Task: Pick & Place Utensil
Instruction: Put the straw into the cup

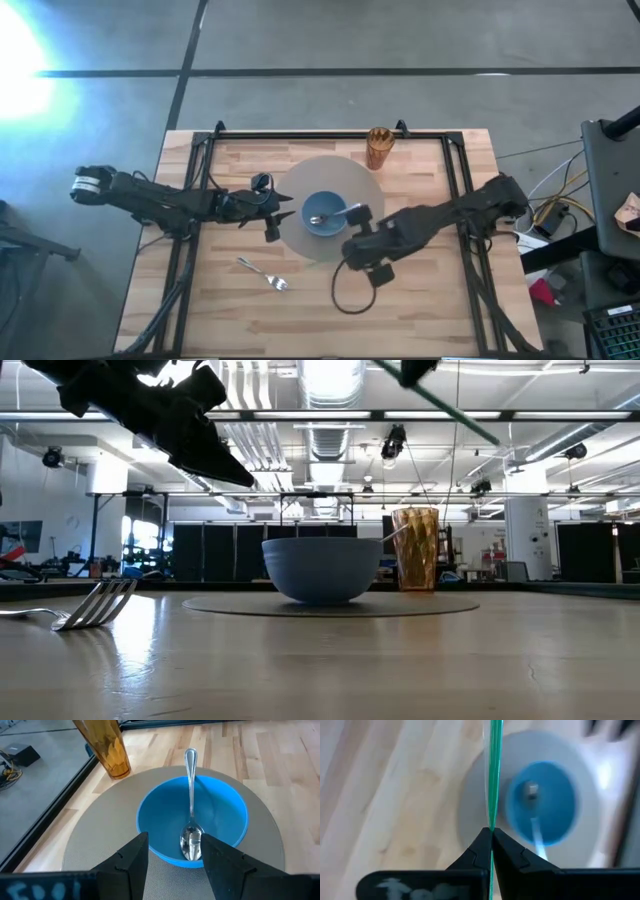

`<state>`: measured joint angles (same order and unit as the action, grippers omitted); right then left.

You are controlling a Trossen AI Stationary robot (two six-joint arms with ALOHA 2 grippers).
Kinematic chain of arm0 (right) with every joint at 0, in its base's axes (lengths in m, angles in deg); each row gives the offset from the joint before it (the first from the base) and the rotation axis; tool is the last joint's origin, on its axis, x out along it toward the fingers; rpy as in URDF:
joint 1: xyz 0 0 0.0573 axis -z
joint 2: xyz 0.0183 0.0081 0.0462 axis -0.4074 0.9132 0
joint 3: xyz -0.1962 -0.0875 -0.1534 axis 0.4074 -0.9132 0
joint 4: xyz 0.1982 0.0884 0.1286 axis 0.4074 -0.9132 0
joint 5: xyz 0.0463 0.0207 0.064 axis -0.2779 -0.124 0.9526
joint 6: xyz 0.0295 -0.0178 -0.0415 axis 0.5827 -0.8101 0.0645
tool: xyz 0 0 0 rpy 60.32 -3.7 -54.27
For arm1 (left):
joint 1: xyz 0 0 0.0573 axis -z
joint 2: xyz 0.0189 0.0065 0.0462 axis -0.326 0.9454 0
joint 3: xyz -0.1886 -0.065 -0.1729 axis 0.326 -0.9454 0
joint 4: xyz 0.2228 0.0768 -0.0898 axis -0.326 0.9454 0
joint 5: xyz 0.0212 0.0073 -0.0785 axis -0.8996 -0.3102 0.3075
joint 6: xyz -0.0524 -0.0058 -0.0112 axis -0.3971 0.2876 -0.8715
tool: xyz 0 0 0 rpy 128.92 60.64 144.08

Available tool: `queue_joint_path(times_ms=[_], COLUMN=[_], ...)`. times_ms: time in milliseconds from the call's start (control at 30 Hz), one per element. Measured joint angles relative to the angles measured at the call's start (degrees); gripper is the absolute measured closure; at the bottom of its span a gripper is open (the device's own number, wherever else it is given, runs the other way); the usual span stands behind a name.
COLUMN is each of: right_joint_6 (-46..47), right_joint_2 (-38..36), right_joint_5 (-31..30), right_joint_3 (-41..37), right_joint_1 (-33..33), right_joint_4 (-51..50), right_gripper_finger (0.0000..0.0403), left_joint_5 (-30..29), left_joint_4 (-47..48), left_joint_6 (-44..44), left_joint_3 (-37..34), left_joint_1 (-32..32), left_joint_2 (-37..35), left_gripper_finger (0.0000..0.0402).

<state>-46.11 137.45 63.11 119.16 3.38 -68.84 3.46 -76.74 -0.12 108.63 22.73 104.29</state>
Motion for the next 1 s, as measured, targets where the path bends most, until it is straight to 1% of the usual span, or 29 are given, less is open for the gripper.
queue_joint_path(times_ms=[100, 267, 433, 567, 867, 1000], right_joint_6=[-0.7, -2.4, -5.6, -7.7, -9.3, -8.9], right_joint_2=[-3.4, -8.9, -15.0, -20.4, -34.1, -39.6], right_joint_5=[-3.9, -7.7, -8.2, -8.2, -8.0, -8.0], right_joint_3=[-0.6, -2.7, -8.6, -14.1, -29.6, -37.3], right_joint_1=[0.5, 2.5, 6.2, 10.5, 22.8, 29.0], right_joint_4=[1.0, 4.8, 11.9, 18.3, 37.5, 50.4], right_gripper_finger=[0.0394, 0.0394, 0.0394, 0.0394, 0.0394, 0.0394], left_joint_5=[0.0, 0.0, 0.0, 0.0, 0.0, 0.0], left_joint_4=[0.0, -0.1, -0.3, -0.5, -0.4, -0.4], left_joint_6=[0.2, 0.6, 1.7, 1.7, 1.8, 1.7], left_joint_3=[0.0, 0.0, 0.2, 0.6, 0.7, 0.7], left_joint_1=[0.0, 0.0, 0.0, 0.0, 0.0, 0.0], left_joint_2=[0.0, 0.0, 0.0, 0.0, 0.0, 0.0], left_gripper_finger=[0.0227, 0.0227, 0.0227, 0.0227, 0.0227, 0.0227])
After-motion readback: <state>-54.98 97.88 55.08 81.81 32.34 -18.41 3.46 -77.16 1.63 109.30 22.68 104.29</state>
